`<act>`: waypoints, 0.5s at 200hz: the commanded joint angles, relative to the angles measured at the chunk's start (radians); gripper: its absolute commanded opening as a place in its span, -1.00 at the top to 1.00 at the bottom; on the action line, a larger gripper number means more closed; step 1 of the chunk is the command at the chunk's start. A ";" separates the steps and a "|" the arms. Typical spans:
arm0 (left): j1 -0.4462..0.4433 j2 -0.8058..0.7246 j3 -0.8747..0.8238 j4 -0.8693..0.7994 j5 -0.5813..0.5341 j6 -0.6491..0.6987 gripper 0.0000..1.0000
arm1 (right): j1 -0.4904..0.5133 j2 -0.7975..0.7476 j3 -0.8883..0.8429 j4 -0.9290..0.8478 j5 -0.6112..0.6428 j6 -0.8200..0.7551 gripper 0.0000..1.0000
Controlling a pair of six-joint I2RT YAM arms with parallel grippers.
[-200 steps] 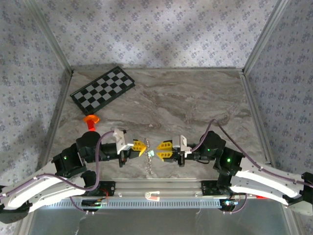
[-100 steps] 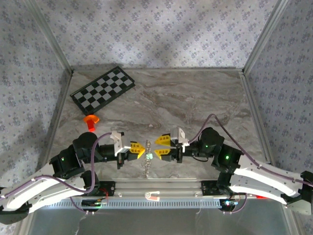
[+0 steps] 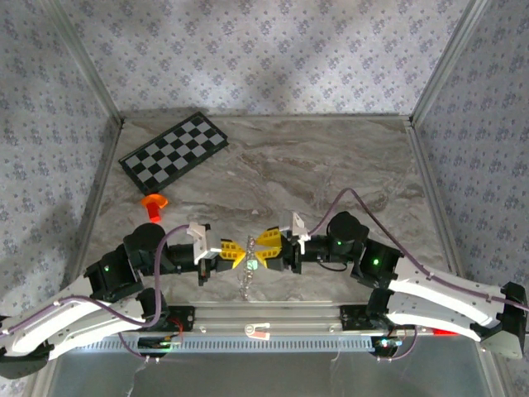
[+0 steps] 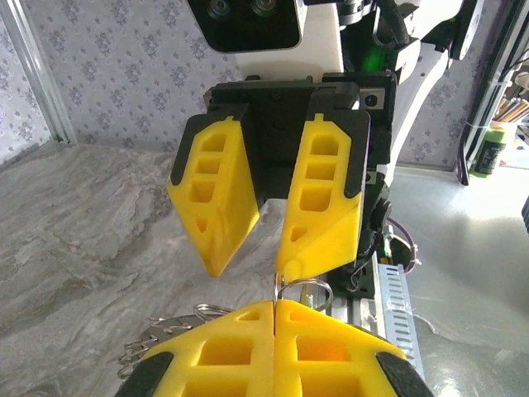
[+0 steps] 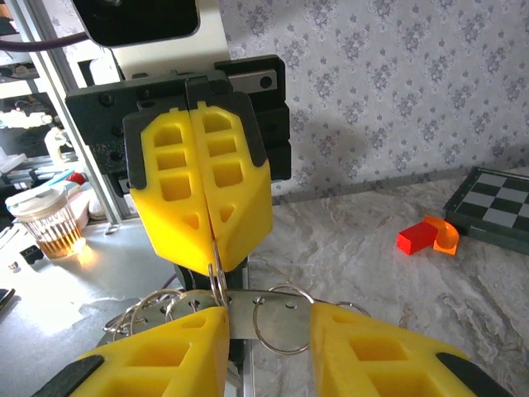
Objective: Put the keys on the keyring
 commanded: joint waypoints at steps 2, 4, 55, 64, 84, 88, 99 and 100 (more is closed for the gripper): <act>-0.005 0.002 0.001 0.075 -0.002 0.027 1.00 | -0.005 0.006 0.034 0.035 -0.027 0.028 0.40; -0.005 0.002 0.001 0.075 -0.002 0.027 1.00 | -0.005 0.007 0.034 0.037 -0.028 0.028 0.40; -0.004 0.013 0.008 0.070 -0.002 0.036 1.00 | -0.004 0.025 0.035 0.056 -0.054 0.035 0.46; -0.005 0.016 0.012 0.069 -0.002 0.035 1.00 | -0.005 0.025 0.035 0.058 -0.061 0.038 0.46; -0.004 0.020 0.010 0.070 -0.004 0.035 1.00 | -0.005 0.019 0.033 0.060 -0.071 0.040 0.44; -0.004 0.020 0.011 0.070 -0.005 0.036 1.00 | -0.005 0.017 0.032 0.060 -0.071 0.041 0.43; -0.004 0.018 0.010 0.070 -0.007 0.036 1.00 | -0.005 0.011 0.028 0.063 -0.072 0.041 0.42; -0.005 0.019 0.010 0.070 -0.006 0.035 1.00 | -0.005 0.011 0.028 0.063 -0.073 0.041 0.42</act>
